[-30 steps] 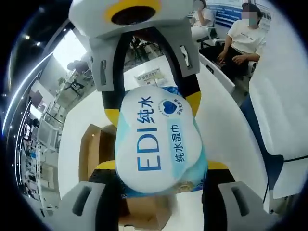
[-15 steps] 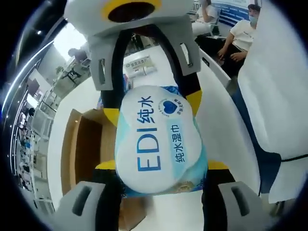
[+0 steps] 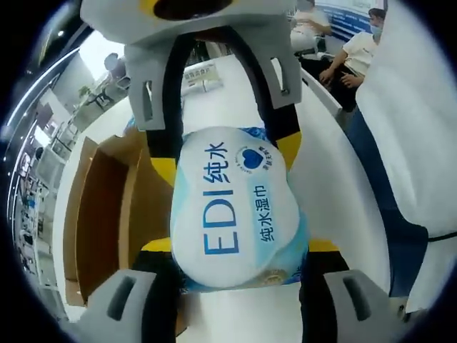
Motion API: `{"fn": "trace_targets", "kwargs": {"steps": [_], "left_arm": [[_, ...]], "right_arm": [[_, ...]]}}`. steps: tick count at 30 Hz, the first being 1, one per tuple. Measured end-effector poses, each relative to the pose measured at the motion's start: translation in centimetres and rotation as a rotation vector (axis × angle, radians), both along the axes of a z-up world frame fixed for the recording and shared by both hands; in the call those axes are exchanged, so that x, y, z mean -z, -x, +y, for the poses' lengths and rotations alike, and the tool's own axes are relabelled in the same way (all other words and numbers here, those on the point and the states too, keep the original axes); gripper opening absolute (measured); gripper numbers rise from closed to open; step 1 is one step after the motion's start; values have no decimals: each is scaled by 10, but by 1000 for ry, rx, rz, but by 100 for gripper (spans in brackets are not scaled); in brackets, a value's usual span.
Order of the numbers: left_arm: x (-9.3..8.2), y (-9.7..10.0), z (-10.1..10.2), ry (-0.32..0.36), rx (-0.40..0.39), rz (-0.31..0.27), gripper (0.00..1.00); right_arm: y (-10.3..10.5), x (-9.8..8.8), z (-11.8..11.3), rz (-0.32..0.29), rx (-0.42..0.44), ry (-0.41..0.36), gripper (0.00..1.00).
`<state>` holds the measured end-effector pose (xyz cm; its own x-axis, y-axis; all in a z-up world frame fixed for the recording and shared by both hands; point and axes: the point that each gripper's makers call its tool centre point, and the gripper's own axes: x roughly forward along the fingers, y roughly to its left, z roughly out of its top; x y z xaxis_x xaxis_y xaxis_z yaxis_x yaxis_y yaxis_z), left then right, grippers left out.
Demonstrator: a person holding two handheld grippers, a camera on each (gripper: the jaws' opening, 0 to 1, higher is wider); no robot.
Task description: Operate the shoe box by opening the lid, removing the specified soft item, and placing it in the target area until the item is outside and the box remains undamaged.
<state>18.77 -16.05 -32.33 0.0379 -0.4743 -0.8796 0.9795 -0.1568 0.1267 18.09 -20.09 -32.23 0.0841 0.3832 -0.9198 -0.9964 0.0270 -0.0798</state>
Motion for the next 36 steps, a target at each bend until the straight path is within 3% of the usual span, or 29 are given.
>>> {"fn": "trace_targets", "kwargs": {"steps": [16, 36], "left_arm": [[26, 5, 4, 0, -18, 55, 68], [37, 4, 10, 6, -45, 85, 68]], "right_arm": [[4, 23, 4, 54, -25, 11, 57], [3, 25, 9, 67, -48, 7, 59]]}}
